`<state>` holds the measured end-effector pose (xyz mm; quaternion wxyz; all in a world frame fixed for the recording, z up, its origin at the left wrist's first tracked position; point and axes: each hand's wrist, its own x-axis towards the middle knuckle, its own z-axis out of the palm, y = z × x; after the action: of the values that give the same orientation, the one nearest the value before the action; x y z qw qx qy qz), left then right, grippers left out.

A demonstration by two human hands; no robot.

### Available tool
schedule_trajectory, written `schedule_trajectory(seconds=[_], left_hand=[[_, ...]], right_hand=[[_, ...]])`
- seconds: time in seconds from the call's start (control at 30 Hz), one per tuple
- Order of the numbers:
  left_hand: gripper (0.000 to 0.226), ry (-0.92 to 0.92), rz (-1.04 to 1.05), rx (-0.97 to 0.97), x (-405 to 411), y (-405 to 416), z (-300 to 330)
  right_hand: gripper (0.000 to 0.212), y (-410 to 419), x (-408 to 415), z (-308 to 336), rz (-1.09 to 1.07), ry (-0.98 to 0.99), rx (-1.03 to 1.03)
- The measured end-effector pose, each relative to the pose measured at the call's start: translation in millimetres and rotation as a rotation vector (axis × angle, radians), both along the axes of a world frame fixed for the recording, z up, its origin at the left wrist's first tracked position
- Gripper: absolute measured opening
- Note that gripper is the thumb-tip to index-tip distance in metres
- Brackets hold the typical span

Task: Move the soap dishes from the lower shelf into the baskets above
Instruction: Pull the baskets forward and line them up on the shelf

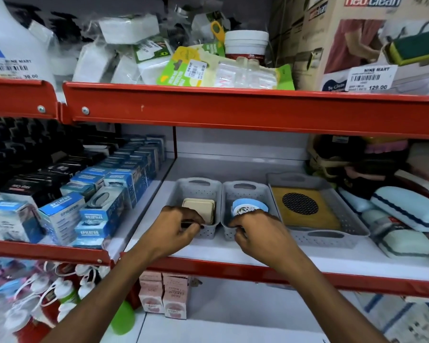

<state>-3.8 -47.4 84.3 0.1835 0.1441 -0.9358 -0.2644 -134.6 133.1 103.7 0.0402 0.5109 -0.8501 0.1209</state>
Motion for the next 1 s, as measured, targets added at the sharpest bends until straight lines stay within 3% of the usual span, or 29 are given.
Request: schedule_trajectory(seconds=[0.27, 0.8, 1.0], left_hand=[[0.018, 0.114, 0.032, 0.013, 20, 17, -9], [0.021, 0.127, 0.022, 0.03, 43, 37, -7], [0.031, 0.132, 0.041, 0.022, 41, 40, -6]], right_hand=[[0.032, 20, 22, 1, 0.05, -0.042, -0.033], [0.027, 42, 39, 6, 0.09, -0.136, 0.006], [0.037, 58, 25, 6, -0.003, -0.094, -0.158]])
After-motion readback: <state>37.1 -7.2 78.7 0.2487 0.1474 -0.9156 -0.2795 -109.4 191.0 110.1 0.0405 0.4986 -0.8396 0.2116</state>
